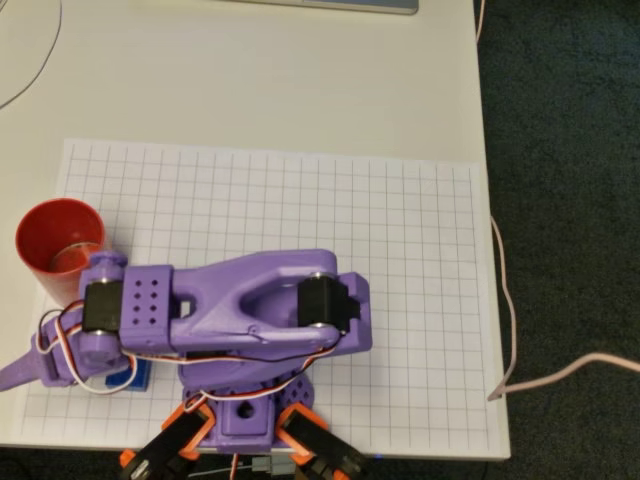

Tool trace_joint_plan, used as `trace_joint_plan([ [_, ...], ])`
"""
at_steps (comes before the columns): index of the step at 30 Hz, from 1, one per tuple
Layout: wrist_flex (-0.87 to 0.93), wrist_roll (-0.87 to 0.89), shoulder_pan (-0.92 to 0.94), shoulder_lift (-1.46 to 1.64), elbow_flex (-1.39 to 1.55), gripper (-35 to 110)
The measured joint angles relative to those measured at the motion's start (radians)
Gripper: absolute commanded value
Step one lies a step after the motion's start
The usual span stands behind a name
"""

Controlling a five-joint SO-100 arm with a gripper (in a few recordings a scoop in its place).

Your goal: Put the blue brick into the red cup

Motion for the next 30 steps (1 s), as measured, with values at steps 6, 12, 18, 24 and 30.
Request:
trace_joint_plan([
  [6,0.046,-0.178,0.101,0.035,-0.008,48],
  [12,0.132,-0.465,0.202,0.026,-0.008,45],
  [18,0.112,-0.563,0.242,-0.002,0.044,40],
  [24,0.051,-0.571,0.250,-0.049,0.109,40],
  [30,0.054,-0.586,0.247,0.025,0.178,40],
])
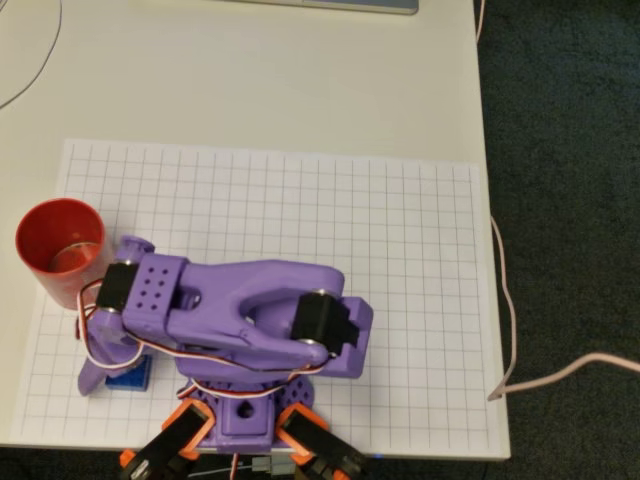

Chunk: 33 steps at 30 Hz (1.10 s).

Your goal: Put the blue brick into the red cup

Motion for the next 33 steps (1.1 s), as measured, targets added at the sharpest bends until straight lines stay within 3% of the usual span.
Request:
trace_joint_plan([
  [6,0.023,-0.029,0.017,0.061,0.021,40],
  [10,0.043,-0.031,-0.008,0.078,0.020,18],
  [12,0.043,-0.017,-0.011,0.083,0.020,0],
  [27,0.041,-0.052,0.020,0.086,0.018,0],
  [33,0.077,-0.164,0.178,0.086,-0.072,0],
])
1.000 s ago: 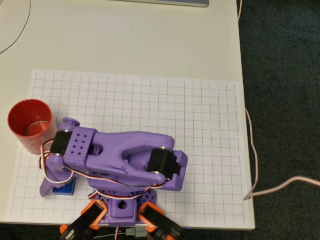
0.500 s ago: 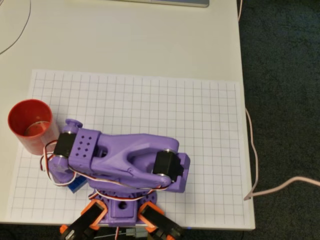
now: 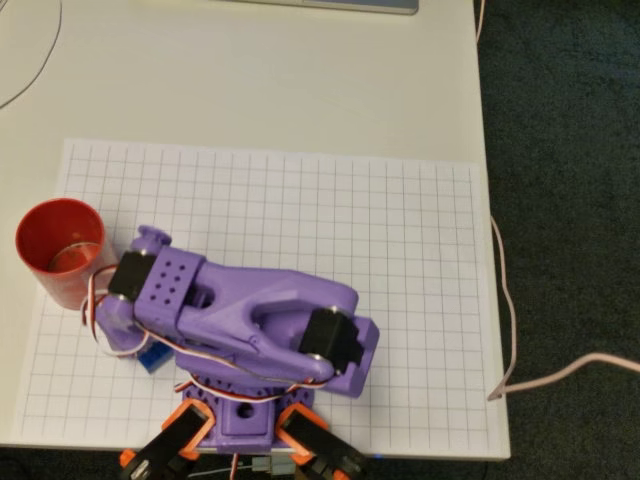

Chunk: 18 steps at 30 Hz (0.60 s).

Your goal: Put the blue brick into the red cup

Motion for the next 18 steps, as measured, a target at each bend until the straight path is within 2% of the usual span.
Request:
trace_joint_plan([
  [11,0.331,-0.167,0.333,-0.005,-0.623,0],
  [18,0.359,-0.196,0.426,-0.011,-0.917,0],
])
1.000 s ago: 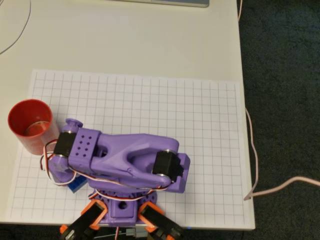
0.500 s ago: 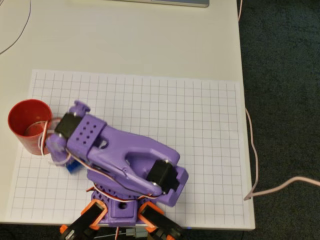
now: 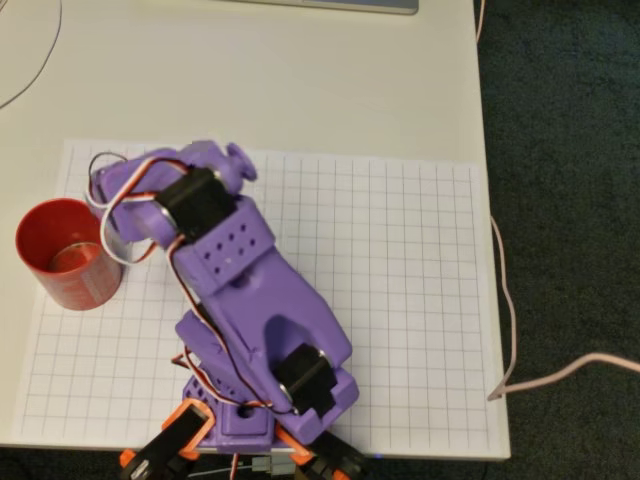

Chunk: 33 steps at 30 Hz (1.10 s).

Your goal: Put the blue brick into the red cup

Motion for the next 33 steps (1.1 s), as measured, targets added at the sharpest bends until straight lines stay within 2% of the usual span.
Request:
trace_joint_plan([
  [3,-0.044,0.046,-0.006,-0.041,-0.083,0],
  [6,-0.054,0.163,-0.052,-0.095,-0.166,0],
  [13,-0.006,0.456,-0.272,-0.196,-0.264,0],
  [18,-0.026,0.584,-0.377,-0.319,-0.267,0],
  [26,-0.166,0.696,-0.371,-0.453,-0.253,0],
  [33,-0.241,0.730,-0.275,-0.423,-0.058,0],
])
